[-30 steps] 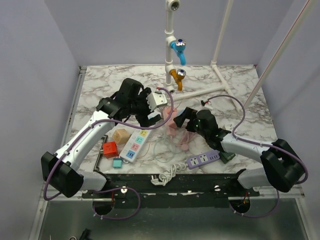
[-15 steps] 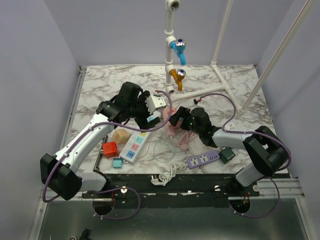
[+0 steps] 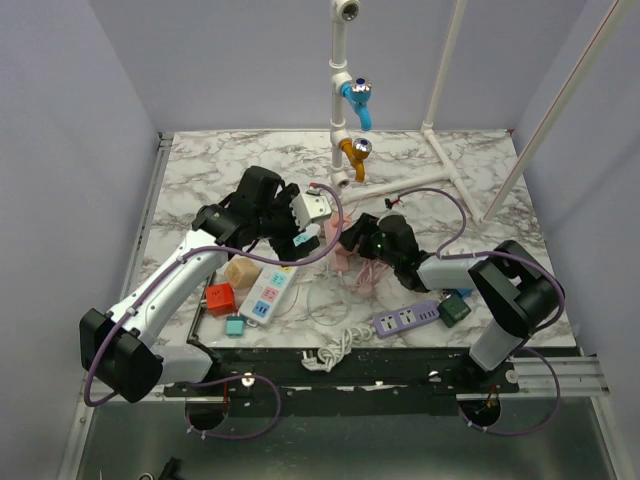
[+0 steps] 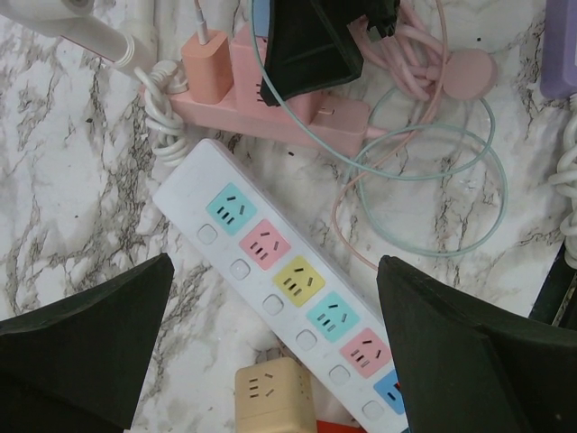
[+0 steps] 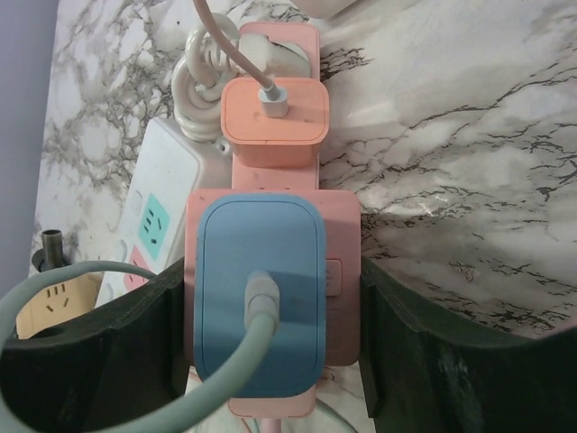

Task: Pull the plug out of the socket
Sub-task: Remove the plug from the socket.

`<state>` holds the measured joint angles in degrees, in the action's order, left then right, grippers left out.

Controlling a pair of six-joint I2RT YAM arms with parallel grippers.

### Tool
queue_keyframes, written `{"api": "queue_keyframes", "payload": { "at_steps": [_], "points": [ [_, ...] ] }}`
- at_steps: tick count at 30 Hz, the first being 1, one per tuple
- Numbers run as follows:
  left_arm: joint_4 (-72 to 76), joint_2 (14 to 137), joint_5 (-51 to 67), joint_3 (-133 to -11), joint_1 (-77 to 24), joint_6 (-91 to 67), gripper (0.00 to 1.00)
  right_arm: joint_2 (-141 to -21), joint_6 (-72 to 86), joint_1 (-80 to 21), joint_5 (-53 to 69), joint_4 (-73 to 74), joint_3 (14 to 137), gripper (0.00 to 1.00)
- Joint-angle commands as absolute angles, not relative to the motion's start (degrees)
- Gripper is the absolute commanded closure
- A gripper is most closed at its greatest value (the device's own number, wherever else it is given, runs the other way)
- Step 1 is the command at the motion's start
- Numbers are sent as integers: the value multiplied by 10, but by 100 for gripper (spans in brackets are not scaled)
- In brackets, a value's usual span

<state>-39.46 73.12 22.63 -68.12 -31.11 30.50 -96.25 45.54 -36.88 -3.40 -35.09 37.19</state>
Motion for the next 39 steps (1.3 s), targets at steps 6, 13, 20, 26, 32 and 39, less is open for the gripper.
{"api": "queue_keyframes", "payload": {
  "at_steps": [6, 13, 20, 26, 32, 39],
  "points": [
    [-387, 731, 271, -659, -308, 413, 1, -835, 406, -370, 21, -306, 381, 63],
    [-403, 722, 304, -624, -308, 657, 1, -798, 407, -367, 102, -318, 339, 75],
    [-247, 669, 344, -510, -312, 844, 1, -799, 431, -361, 186, -366, 316, 81],
    [-194, 667, 357, -485, -329, 870, 2, -789, 438, -353, 187, -363, 336, 86],
    [-176, 647, 376, -469, -361, 922, 1, -800, 432, -352, 166, -337, 375, 86],
    [-285, 616, 422, -471, -416, 1032, 2, -814, 420, -352, 113, -286, 429, 87]
  ]
}}
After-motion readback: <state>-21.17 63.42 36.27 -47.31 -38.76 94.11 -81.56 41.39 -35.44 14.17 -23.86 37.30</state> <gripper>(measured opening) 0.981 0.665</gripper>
